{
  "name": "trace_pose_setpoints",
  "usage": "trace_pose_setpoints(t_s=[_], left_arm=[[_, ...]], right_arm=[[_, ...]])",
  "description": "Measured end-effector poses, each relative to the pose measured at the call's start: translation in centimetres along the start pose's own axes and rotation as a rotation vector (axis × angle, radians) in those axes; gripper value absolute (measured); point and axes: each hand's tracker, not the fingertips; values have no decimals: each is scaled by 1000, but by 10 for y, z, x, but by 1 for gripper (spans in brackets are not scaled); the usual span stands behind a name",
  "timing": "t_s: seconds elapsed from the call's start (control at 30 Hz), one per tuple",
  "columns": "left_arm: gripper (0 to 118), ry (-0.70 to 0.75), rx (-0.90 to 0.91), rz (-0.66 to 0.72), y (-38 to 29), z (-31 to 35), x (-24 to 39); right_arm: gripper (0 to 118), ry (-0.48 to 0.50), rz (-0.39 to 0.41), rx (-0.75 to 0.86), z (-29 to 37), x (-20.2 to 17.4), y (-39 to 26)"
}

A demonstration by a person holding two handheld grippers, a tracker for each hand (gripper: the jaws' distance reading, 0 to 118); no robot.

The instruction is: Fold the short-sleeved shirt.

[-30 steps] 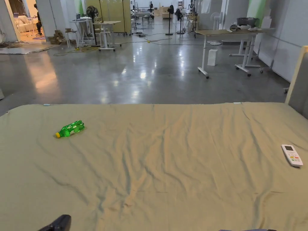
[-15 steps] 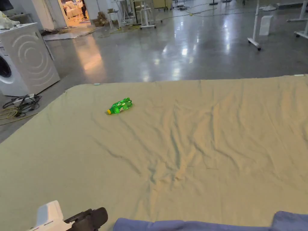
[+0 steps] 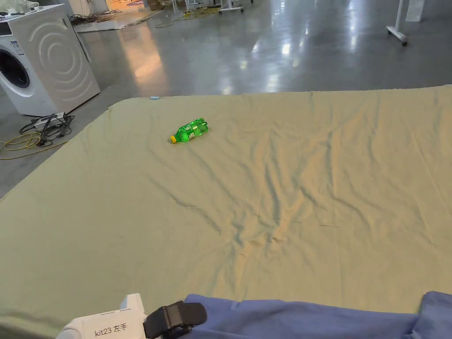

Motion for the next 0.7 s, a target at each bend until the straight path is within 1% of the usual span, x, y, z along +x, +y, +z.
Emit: trace_pose_setpoints(t_s=[0.07,0.1,0.2,0.23,0.27,0.3,0.33,0.37,0.4,0.47,0.53,0.6,0.67,0.7], left_arm=[[103,-11,5,-14,-10,-13,8],[103,-15,7,-17,-8,-7,13],[102,-57,18,47,-10,-12,22],[99,-71,16,63,1,-9,16],[90,-76,21,76,1,-9,17],[76,-56,28,86,-1,-10,18],[51,-36,26,95,-3,-12,18],[34,-22,23,88,2,-13,12],[21,-15,13,74,1,-14,12],[18,-21,-11,46,-4,-14,16],[13,-10,17,62,-1,-17,11],[12,11,33,65,2,-13,12],[11,0,34,73,11,-6,3],[11,-3,65,67,13,2,4]], right_arm=[[0,9,14,-7,0,-3,0],[0,10,20,-6,1,-4,-1],[0,21,28,-6,1,-5,-2],[0,23,26,-7,1,-5,-3],[0,24,23,-9,0,-5,-4],[0,25,21,-11,0,-5,-5],[0,23,18,-14,0,-5,-5],[0,21,16,-16,0,-5,-6],[0,20,13,-18,0,-5,-6],[0,23,11,-23,2,-3,-8],[0,22,14,-25,4,-4,-8],[0,19,14,-35,4,-3,-9],[0,13,11,-41,4,-2,-10],[0,12,7,-43,4,-2,-10]])
